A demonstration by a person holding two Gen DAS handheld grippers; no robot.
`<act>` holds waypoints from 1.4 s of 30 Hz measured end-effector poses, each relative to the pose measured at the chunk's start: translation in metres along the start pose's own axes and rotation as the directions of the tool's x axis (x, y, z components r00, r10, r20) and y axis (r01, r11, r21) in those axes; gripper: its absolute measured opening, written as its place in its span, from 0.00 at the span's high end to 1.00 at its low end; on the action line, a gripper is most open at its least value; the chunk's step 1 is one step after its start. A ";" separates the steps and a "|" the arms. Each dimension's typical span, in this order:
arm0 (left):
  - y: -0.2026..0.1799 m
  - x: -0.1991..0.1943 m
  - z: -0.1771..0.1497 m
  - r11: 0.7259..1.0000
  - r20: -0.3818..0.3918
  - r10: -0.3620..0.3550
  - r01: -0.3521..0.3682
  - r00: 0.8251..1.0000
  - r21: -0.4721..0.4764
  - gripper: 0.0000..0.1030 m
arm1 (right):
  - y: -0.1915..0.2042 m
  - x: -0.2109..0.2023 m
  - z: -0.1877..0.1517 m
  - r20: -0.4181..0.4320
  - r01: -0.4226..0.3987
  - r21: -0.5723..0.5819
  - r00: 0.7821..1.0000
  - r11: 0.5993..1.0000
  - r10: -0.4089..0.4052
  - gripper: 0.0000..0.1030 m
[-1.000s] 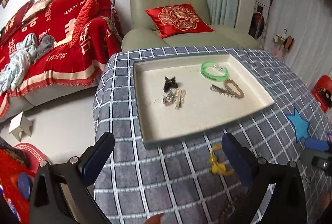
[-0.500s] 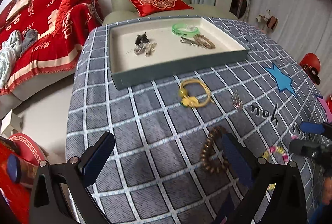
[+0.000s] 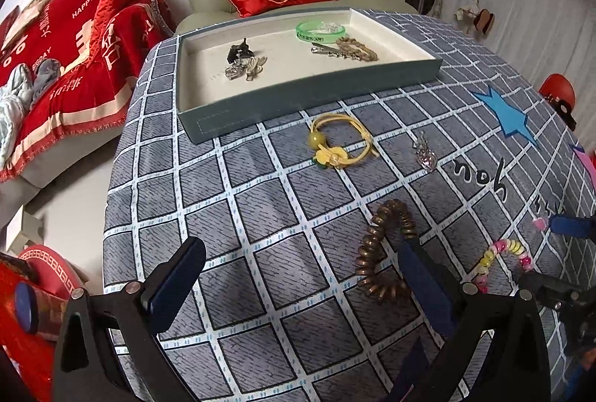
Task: Organize jewelry
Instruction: 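Grasp the beaded bracelet with the right gripper while the left grasps the brown coil tie, then carry both items into the tray and open both grippers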
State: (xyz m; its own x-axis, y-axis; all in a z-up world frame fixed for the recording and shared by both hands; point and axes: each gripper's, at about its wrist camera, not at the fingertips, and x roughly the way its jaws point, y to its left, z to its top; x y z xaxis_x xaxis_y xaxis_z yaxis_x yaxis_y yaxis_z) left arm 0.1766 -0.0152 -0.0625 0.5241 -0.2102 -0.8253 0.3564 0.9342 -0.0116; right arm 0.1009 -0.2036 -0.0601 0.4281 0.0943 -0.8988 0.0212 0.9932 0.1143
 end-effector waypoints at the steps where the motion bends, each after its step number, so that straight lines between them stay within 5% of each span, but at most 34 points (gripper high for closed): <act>1: -0.001 0.001 0.000 1.000 -0.003 -0.001 0.001 1.000 0.000 0.00 | 0.002 0.001 -0.001 -0.003 0.004 -0.007 1.000 1.000 -0.005 0.00; 11: -0.012 0.004 -0.005 1.000 -0.026 -0.008 0.009 1.000 0.024 0.03 | 0.020 0.005 -0.005 0.001 0.068 -0.097 0.998 0.993 -0.068 0.16; 18: -0.024 -0.004 -0.005 0.996 -0.019 -0.056 0.057 0.998 0.063 0.39 | 0.033 0.001 -0.004 0.005 0.060 -0.146 0.998 0.987 -0.060 0.39; 21: -0.030 -0.006 -0.003 0.994 -0.015 -0.065 0.066 0.998 0.091 0.65 | 0.036 0.000 -0.004 0.007 0.054 -0.159 0.999 0.986 -0.054 0.62; 22: -0.033 -0.008 -0.004 0.993 -0.013 -0.069 0.070 0.997 0.098 0.73 | 0.037 -0.001 -0.004 0.009 0.053 -0.160 0.999 0.986 -0.052 0.81; 23: -0.033 -0.008 -0.004 0.992 -0.012 -0.073 0.074 0.997 0.098 0.73 | 0.037 -0.001 -0.004 0.009 0.054 -0.161 0.999 0.985 -0.053 0.90; 42: -0.006 -0.041 0.012 0.993 0.081 -0.120 0.120 0.989 0.001 0.73 | 0.004 -0.038 0.033 0.112 -0.040 -0.041 0.993 0.998 0.045 0.90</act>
State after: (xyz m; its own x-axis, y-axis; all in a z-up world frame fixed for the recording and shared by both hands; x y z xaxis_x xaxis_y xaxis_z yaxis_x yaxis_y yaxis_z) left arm 0.1620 -0.0154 -0.0216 0.5384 -0.3434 -0.7695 0.4178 0.9018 -0.1101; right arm 0.1147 -0.2051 -0.0115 0.5272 0.1303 -0.8397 -0.0330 0.9906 0.1330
